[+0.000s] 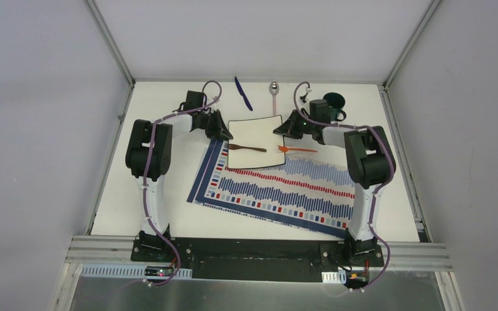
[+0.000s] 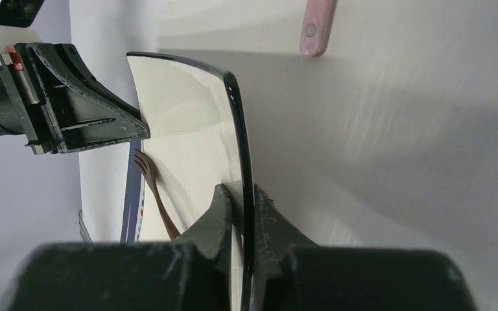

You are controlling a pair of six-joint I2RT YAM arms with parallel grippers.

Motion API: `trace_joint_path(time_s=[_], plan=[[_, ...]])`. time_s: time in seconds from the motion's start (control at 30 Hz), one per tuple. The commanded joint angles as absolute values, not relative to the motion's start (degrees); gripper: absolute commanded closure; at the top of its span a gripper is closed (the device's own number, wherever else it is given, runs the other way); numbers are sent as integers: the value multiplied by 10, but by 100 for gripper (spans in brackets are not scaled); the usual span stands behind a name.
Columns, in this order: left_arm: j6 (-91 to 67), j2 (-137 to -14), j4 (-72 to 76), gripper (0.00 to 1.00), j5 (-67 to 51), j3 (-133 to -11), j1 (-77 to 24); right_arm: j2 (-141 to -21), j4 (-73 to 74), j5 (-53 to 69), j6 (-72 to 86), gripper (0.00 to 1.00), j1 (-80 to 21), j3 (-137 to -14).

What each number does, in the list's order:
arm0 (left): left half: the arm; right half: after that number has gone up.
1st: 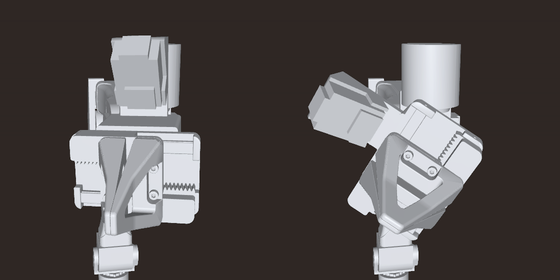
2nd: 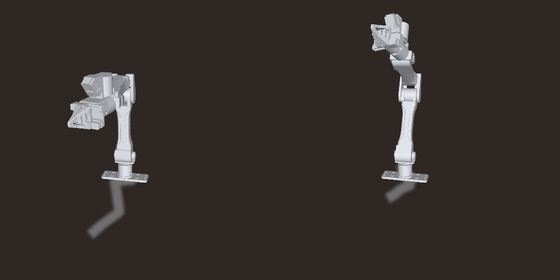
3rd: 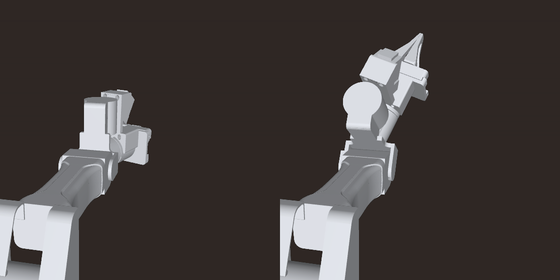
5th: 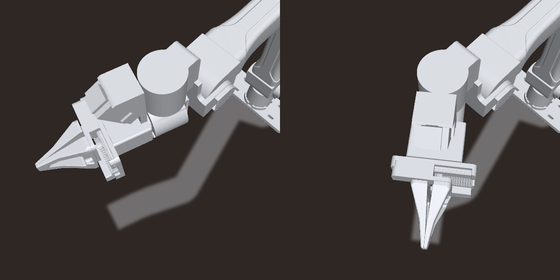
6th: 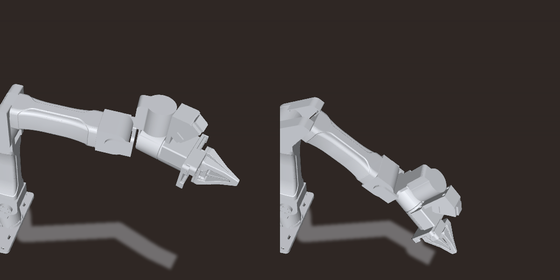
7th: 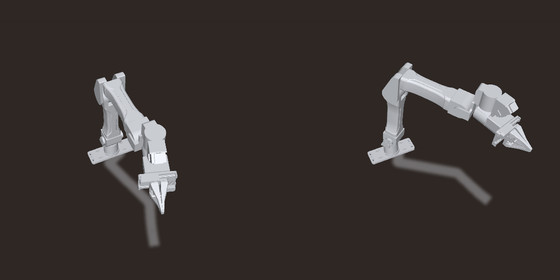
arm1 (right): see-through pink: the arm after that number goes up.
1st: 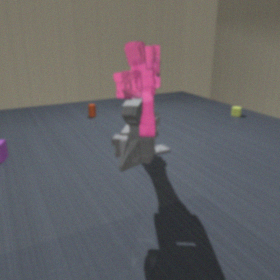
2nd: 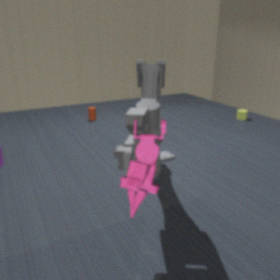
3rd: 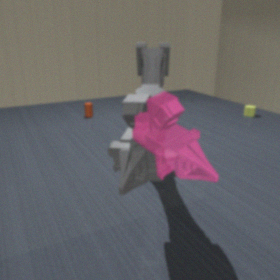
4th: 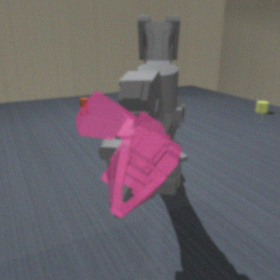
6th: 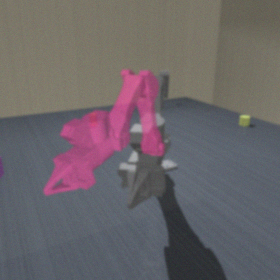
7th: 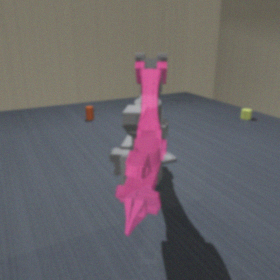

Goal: Set the dinner table for one person

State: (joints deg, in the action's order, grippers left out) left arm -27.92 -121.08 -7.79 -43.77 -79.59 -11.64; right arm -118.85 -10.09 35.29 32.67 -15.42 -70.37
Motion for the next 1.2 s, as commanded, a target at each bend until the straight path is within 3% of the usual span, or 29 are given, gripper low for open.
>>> trace_joint_path(time_s=[0.0, 1.17], plan=[[-290, -1168, -35, 100, -513, -823, -205, -1184, -29, 416, 268, 100, -285, -670], [-272, -1150, -89, 100, -494, -859, -238, -1148, -27, 379, 270, 100, -367, -607]])
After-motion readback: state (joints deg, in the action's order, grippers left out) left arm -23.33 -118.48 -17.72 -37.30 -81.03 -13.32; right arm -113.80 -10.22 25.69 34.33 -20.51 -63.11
